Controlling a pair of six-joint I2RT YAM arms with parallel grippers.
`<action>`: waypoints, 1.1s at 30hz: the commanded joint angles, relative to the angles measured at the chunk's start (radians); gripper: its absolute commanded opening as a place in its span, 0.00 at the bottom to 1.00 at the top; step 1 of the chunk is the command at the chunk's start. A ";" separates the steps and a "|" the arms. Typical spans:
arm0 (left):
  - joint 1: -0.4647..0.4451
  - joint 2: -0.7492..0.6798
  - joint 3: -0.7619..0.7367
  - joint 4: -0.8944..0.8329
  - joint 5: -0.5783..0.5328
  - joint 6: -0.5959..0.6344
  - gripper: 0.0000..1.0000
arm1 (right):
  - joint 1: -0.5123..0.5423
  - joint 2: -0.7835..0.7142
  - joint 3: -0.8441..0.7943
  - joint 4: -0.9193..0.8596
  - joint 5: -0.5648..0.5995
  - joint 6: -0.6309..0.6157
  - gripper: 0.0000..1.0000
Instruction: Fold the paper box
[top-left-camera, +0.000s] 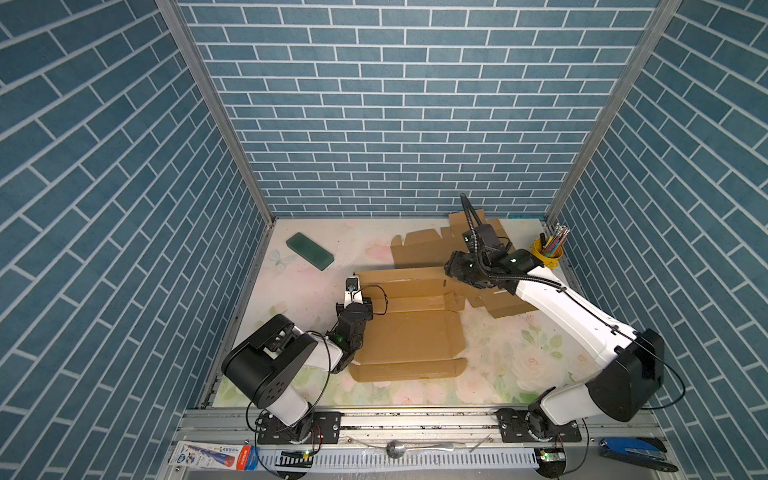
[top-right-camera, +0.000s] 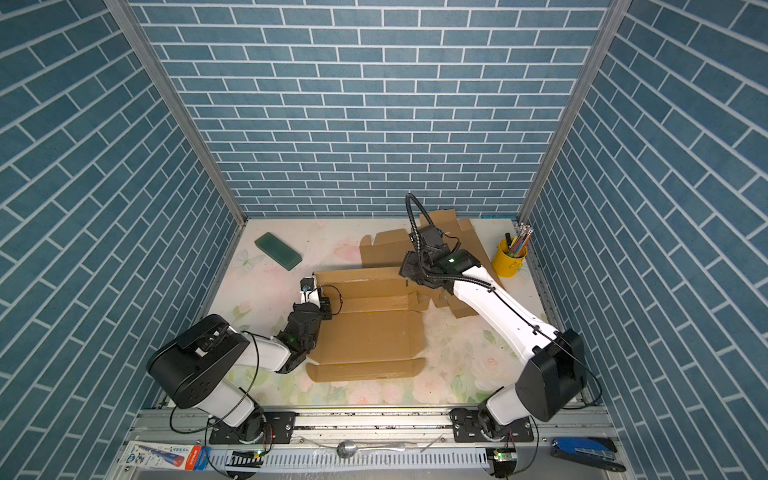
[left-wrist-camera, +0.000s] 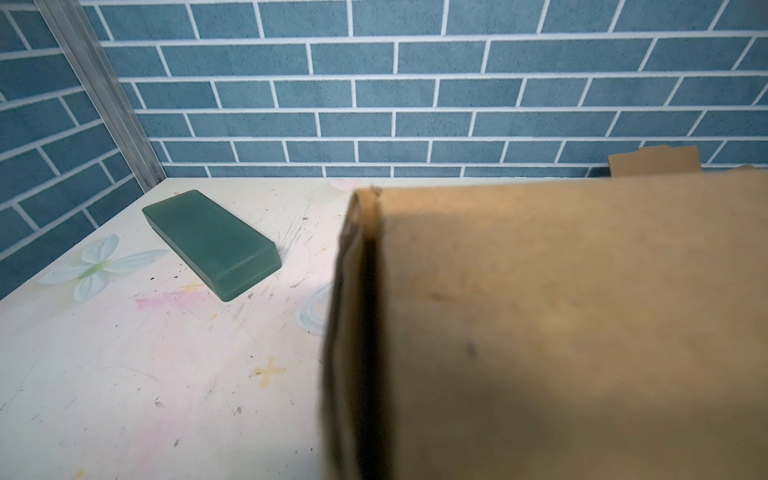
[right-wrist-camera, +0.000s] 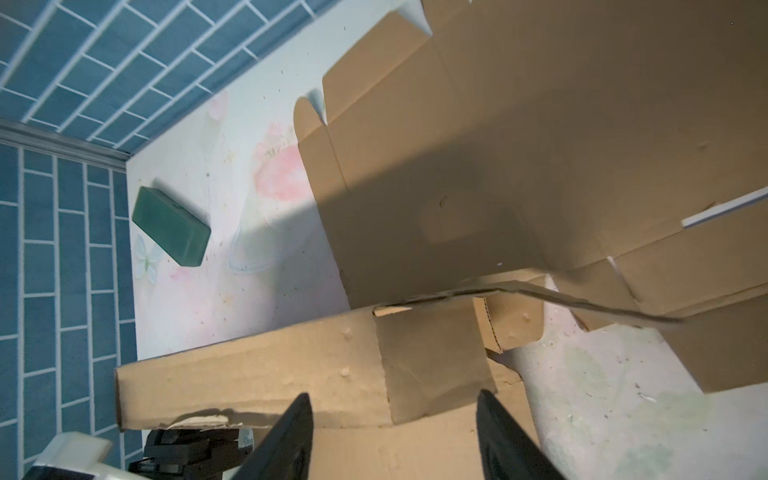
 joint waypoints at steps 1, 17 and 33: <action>-0.006 0.014 -0.014 0.006 -0.005 -0.003 0.00 | -0.004 0.042 0.067 -0.046 -0.042 0.029 0.64; -0.018 0.024 0.004 -0.018 0.008 0.014 0.00 | -0.030 0.082 -0.015 0.155 -0.225 0.092 0.31; -0.018 -0.012 0.024 -0.135 -0.021 0.034 0.00 | -0.345 -0.129 0.036 -0.132 -0.258 -0.561 0.51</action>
